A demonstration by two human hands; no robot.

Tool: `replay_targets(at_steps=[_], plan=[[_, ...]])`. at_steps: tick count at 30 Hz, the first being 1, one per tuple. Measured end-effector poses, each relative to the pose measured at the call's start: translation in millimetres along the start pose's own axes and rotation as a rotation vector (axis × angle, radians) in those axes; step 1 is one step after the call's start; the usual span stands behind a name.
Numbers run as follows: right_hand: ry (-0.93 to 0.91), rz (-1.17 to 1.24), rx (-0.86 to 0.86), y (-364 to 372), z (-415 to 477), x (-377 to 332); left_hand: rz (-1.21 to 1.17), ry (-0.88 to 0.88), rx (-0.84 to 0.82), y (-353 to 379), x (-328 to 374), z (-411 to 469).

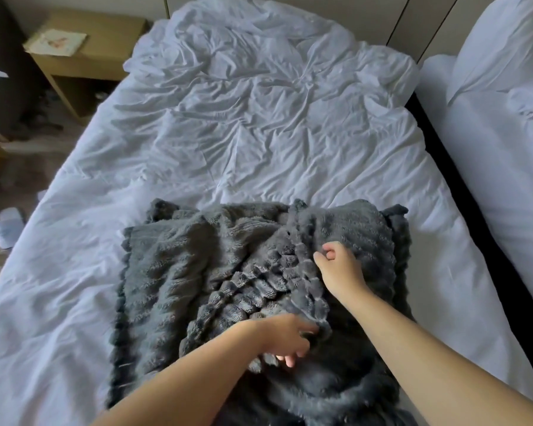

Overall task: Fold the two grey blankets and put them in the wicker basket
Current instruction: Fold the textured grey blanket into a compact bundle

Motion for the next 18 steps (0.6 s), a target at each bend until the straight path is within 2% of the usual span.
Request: replay_targets(at_steps=[3, 5, 7, 8, 11, 13, 15, 18], plan=[[0.146, 0.036, -0.059, 25.7, 10.0, 4.8, 0.242, 0.093, -0.136, 26.5, 19.1, -10.2], [0.199, -0.103, -0.118, 43.8, 15.0, 11.1, 0.305, 0.088, -0.094, 20.9, 16.0, -17.9], [0.191, -0.22, -0.086, 47.8, 22.5, 15.3, 0.245, 0.06, 0.044, -4.1, 5.0, -24.5], [0.21, -0.185, -0.034, 43.6, 26.6, 18.3, 0.172, 0.035, 0.133, -22.0, -2.9, -26.7], [0.376, 0.207, 0.198, 19.1, 29.9, 44.9, -0.025, -0.075, 0.418, -85.0, -30.3, -25.8], [0.452, 0.324, 0.328, -2.5, 20.6, 70.4, 0.005, -0.085, 0.585, -124.1, -32.7, -15.3], [0.538, 0.202, 0.314, -15.9, 5.0, 103.2, 0.043, -0.055, 0.696, -150.1, -20.1, 3.3], [0.761, 0.024, 0.071, -9.9, -25.7, 168.8, 0.003, 0.003, 0.713, -160.0, 7.5, 43.6]])
Point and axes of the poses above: each hand's wrist, its own z-axis towards the middle knuckle, its own y-axis out of the palm, x = y × z, the point moved 8 cm from there along z, towards the middle knuckle, and after that the axes turned 5 degrees about -z, right-handed, at the moved point
